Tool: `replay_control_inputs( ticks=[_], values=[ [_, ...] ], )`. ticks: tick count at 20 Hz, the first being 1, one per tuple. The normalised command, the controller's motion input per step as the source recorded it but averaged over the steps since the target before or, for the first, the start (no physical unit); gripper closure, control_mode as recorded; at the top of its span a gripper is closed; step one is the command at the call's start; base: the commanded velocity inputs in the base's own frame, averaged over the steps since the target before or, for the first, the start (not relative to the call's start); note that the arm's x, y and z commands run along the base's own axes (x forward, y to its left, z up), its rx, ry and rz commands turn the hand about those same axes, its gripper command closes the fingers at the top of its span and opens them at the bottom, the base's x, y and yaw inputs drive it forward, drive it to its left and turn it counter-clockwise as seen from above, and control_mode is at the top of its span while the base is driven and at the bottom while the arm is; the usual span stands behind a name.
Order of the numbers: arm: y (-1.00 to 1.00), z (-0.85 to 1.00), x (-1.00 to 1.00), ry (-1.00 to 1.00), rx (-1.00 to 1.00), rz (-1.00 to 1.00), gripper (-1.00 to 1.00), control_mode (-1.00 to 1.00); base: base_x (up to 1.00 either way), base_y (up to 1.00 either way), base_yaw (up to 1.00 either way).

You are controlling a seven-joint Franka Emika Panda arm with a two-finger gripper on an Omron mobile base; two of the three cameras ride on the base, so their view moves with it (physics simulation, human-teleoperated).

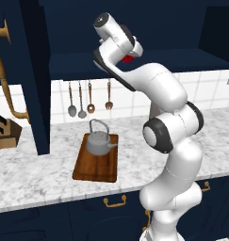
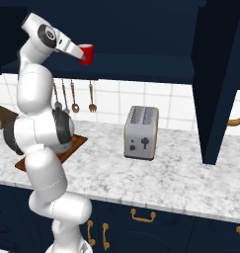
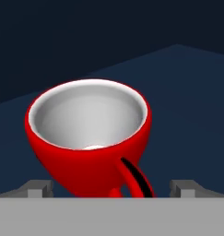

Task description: Pick the kettle from the counter and place it on the tray. Then pick the mug from the cabinet and place it on the tray. Then close the cabinet doors.

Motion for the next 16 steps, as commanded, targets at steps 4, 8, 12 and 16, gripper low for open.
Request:
replay_control_inputs(
  ticks=[4,8,12,16],
  values=[
    [0.05,0.00,0.33,0.00,0.00,-0.09,-1.00,-1.00,0.00,0.00,0.00],
    [0.00,0.00,0.01,0.00,0.00,-0.08,-1.00,-1.00,0.00,0.00,0.00],
    [-0.01,0.00,0.00,-0.01,0.00,-0.09,1.00,-1.00,0.00,0.00,0.00],
    [-0.06,-0.04,-0.02,-0.11,0.00,-0.06,1.00,-1.00,0.00,0.00,0.00]
  ],
)
